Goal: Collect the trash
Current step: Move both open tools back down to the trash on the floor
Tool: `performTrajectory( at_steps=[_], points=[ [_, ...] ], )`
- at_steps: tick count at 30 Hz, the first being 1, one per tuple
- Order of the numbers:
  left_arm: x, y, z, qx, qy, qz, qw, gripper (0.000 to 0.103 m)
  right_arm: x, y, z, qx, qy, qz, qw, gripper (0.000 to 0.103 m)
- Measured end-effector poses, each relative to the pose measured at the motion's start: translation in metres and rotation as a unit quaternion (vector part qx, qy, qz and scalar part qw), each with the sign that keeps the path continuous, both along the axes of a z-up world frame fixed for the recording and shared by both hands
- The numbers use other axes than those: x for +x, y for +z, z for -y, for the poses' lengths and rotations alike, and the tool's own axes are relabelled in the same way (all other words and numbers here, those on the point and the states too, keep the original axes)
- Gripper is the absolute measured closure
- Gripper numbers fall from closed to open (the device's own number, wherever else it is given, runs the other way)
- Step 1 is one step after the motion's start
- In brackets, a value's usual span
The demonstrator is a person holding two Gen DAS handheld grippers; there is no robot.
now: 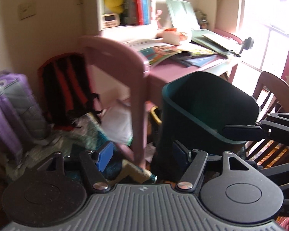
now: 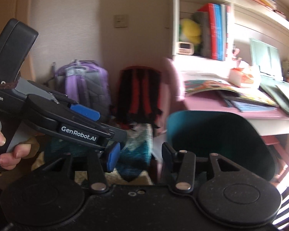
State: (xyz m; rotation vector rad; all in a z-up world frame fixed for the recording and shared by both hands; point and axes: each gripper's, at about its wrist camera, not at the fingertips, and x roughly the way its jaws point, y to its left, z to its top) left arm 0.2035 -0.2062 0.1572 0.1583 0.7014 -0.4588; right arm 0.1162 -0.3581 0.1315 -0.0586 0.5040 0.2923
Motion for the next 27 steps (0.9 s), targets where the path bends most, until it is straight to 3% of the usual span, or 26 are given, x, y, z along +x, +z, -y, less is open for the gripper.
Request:
performTrajectory(
  at_steps=[5,7,16,27],
  points=[
    [-0.006,-0.012,-0.063,0.002,0.041,0.003,0.9992,0.029,0.005,-0.007,-0.041,0.007,0.041,-0.013,0.999,0.054],
    [-0.008,-0.019,-0.086,0.005,0.059,0.002,0.9983,0.023,0.01,-0.014,-0.061,0.009,0.058,-0.022,0.998,0.053],
    [-0.008,-0.07,-0.185,0.005,0.128,-0.03,0.9913,0.022,0.041,-0.068,-0.154,0.021,0.141,-0.074,0.987,0.044],
    [0.016,-0.181,-0.294,0.0,0.193,-0.113,0.9747,0.015,0.07,-0.166,-0.252,-0.021,0.217,-0.136,0.966,0.042]
  ],
)
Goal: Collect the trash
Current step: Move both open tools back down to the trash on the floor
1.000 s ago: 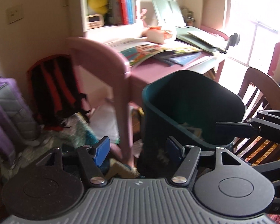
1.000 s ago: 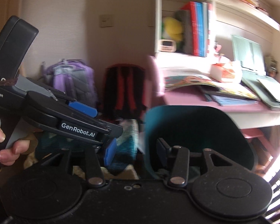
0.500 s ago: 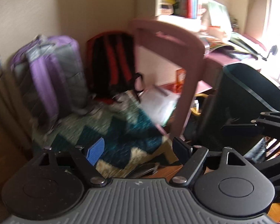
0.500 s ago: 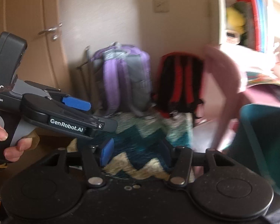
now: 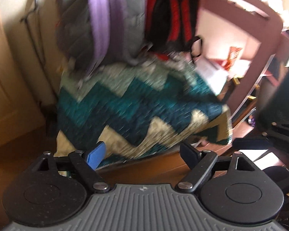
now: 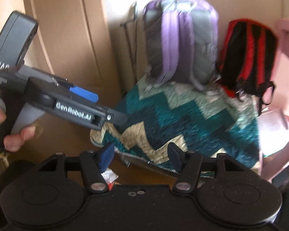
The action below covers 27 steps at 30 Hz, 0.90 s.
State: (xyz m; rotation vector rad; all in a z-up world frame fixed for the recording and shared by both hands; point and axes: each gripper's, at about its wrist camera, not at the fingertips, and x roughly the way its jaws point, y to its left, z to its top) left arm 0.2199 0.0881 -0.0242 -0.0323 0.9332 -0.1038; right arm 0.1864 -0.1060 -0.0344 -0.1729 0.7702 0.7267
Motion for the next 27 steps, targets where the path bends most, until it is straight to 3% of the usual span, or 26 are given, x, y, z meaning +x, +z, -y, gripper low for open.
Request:
performTrajectory(
  at_steps=[3,9,14,18,21,27],
  points=[
    [0.01,-0.04,-0.027,-0.002,0.021,-0.026,0.9994,0.004,0.008,-0.035,-0.023,-0.019,0.022,-0.022,0.999,0.041],
    [0.03,-0.132,-0.075,0.0,0.043,-0.086,0.9954,0.003,0.016,-0.114,-0.07,-0.06,0.069,-0.069,0.993,0.041],
    [0.045,-0.214,-0.105,0.018,0.038,-0.148,0.9881,0.003,0.015,-0.191,-0.107,-0.121,0.121,-0.092,0.981,0.041],
    [0.054,-0.268,-0.122,0.031,0.025,-0.2,0.9791,0.003,0.016,-0.25,-0.129,-0.155,0.15,-0.136,0.967,0.041],
    [0.057,-0.307,-0.128,0.06,0.009,-0.225,0.9725,0.003,0.018,-0.292,-0.143,-0.171,0.158,-0.166,0.958,0.041],
    [0.047,-0.395,-0.131,0.065,-0.018,-0.297,0.9524,0.003,0.02,-0.365,-0.157,-0.209,0.164,-0.206,0.942,0.041]
  ],
)
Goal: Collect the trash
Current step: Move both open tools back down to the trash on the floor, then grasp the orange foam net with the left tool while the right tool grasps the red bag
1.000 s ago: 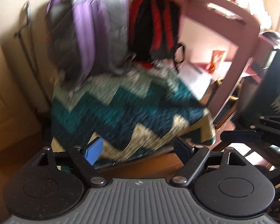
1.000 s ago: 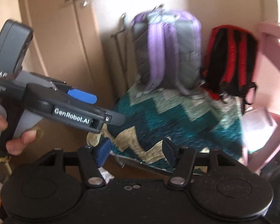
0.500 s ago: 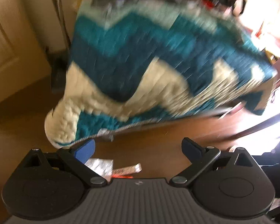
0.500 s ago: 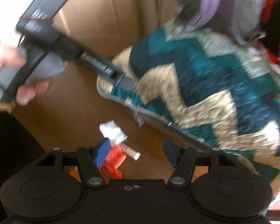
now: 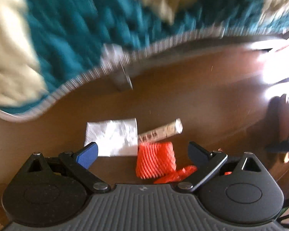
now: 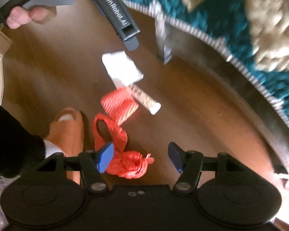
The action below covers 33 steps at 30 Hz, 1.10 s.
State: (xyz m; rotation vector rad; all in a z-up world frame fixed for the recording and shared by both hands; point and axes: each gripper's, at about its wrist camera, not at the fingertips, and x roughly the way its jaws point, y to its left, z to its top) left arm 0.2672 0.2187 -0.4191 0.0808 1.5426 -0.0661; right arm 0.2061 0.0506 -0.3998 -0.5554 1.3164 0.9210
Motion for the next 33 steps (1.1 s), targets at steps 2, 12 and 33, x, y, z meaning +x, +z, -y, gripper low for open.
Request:
performTrajectory(
  at_steps=[2,12,33],
  points=[
    [-0.005,-0.029,0.001,0.005,-0.006,-0.029,0.9996,0.003,0.003,-0.02,0.0,-0.01,-0.003,-0.02,1.0,0.041],
    [-0.028,-0.138,0.005,-0.025,0.017,-0.134,0.9905,0.003,0.014,-0.102,0.006,-0.06,-0.094,-0.131,0.985,0.041],
    [-0.022,-0.185,-0.001,-0.017,0.098,-0.151,0.9835,0.025,0.019,-0.172,-0.01,-0.106,-0.124,-0.202,0.966,0.043]
  ],
)
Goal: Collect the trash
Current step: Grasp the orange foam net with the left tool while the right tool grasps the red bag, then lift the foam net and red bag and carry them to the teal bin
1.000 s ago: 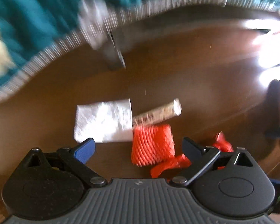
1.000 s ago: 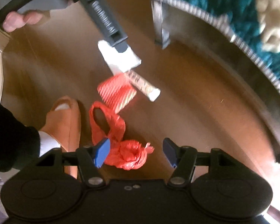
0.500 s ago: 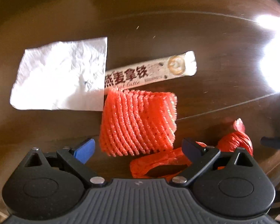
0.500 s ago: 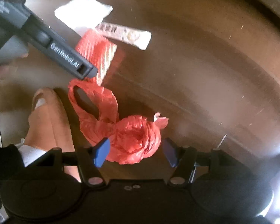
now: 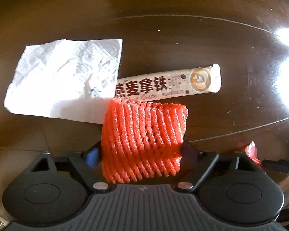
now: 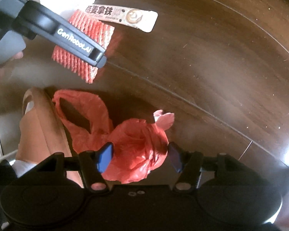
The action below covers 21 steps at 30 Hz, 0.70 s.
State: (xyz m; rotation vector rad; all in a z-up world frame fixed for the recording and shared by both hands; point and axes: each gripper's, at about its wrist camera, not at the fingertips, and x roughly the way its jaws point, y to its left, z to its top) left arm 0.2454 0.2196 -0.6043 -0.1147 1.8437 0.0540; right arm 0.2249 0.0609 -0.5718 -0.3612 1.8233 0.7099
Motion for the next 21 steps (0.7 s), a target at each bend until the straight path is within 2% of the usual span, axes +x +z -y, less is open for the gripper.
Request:
performTrajectory(
  at_steps=[2,4,6,8,10,15,21],
  points=[
    [-0.001,0.004,0.002,0.007,0.001,0.004,1.0,0.035,-0.001,0.001,0.001,0.0,0.006,0.004,1.0,0.047],
    [0.0,0.009,0.003,0.006,0.003,0.007,0.9999,0.056,-0.001,0.001,0.002,-0.001,0.007,0.003,1.0,0.053],
    [0.0,0.015,0.011,0.007,-0.002,0.009,0.9999,0.069,-0.002,0.003,-0.001,0.0,0.012,0.008,1.0,0.057],
    [-0.001,0.019,0.018,0.016,-0.018,0.01,0.9997,0.074,-0.005,0.003,-0.006,0.002,0.023,0.018,1.0,0.059],
    [-0.001,0.024,0.023,0.007,-0.026,0.01,0.9996,0.083,-0.007,0.007,-0.006,0.001,0.034,0.03,0.999,0.06],
    [0.006,0.047,0.03,-0.023,-0.04,0.022,0.9987,0.085,-0.002,0.03,0.003,0.008,0.022,0.053,0.998,0.062],
    [0.02,0.094,0.035,-0.038,-0.079,0.049,0.995,0.085,0.011,0.082,0.023,0.015,0.002,0.102,0.995,0.063]
  ],
)
